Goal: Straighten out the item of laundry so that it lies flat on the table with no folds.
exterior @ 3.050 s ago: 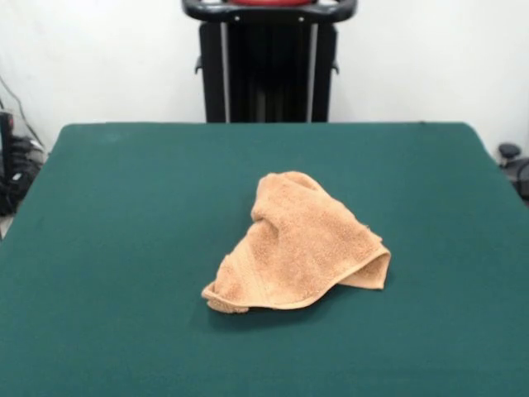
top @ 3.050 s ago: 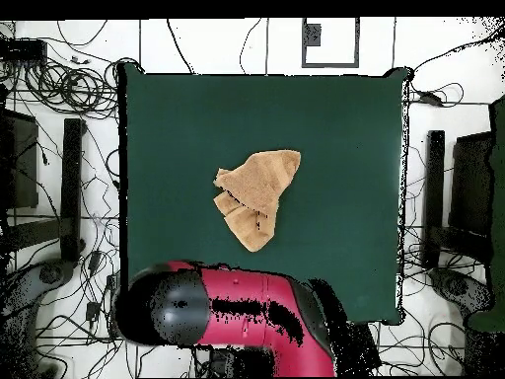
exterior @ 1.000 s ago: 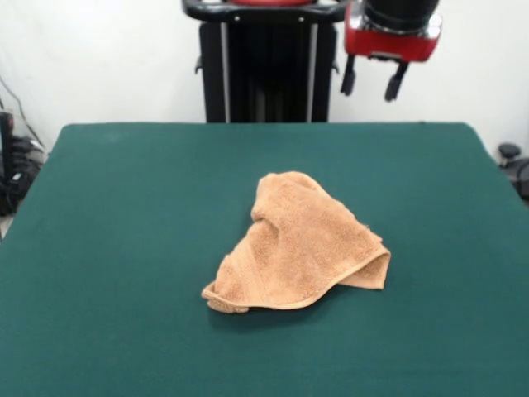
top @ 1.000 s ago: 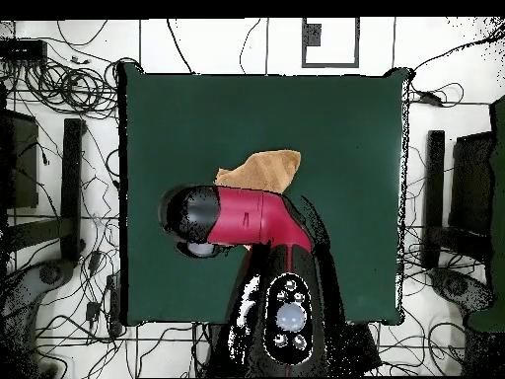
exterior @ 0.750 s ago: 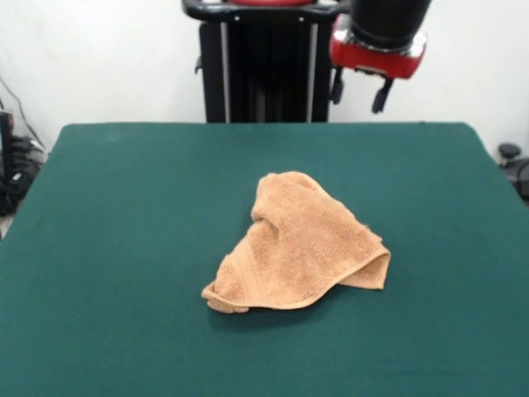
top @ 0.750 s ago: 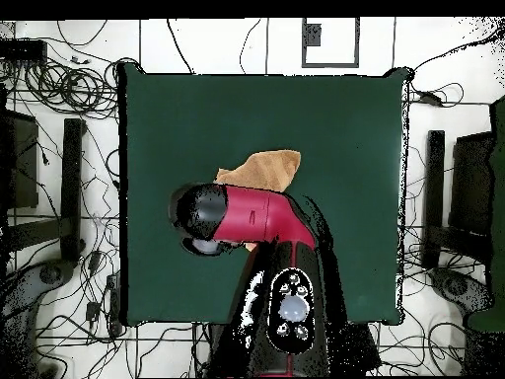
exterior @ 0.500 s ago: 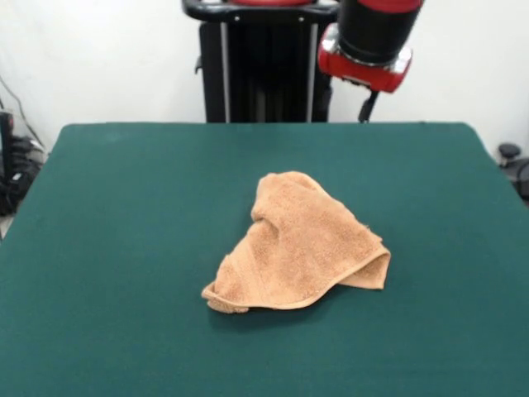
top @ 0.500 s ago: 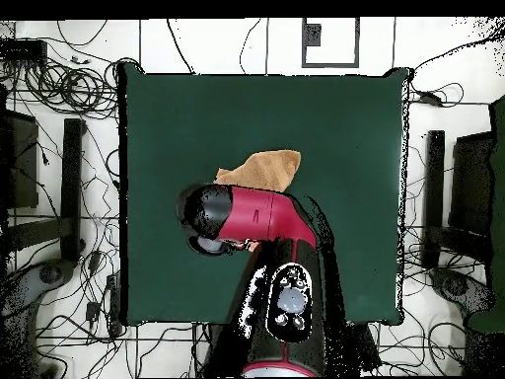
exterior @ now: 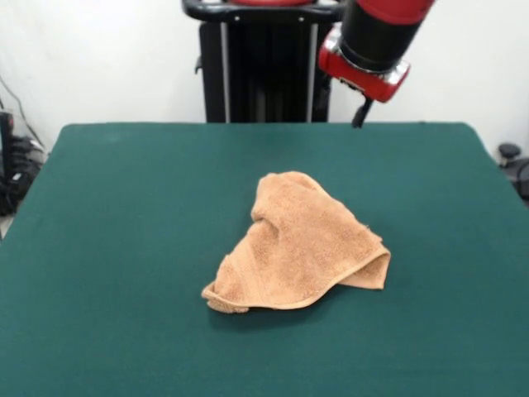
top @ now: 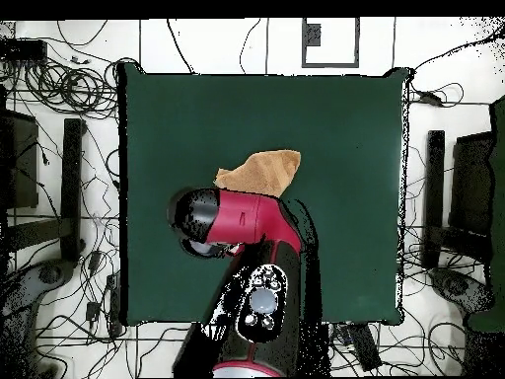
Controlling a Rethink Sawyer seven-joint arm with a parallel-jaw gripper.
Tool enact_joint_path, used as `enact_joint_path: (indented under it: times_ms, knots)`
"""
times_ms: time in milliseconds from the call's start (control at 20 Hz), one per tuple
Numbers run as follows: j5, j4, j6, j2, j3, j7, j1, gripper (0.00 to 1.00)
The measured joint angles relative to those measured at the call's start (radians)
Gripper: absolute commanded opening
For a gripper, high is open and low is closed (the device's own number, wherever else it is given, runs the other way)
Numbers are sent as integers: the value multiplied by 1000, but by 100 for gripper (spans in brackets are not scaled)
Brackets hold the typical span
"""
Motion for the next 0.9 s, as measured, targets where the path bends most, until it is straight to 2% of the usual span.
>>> enact_joint_path:
  times_ms: [500, 900]
  knots:
    - [37, -35, 0, 8, -98, 198, 103, 100]
    - [76, -47, -30, 20, -115, 272, 112, 100]
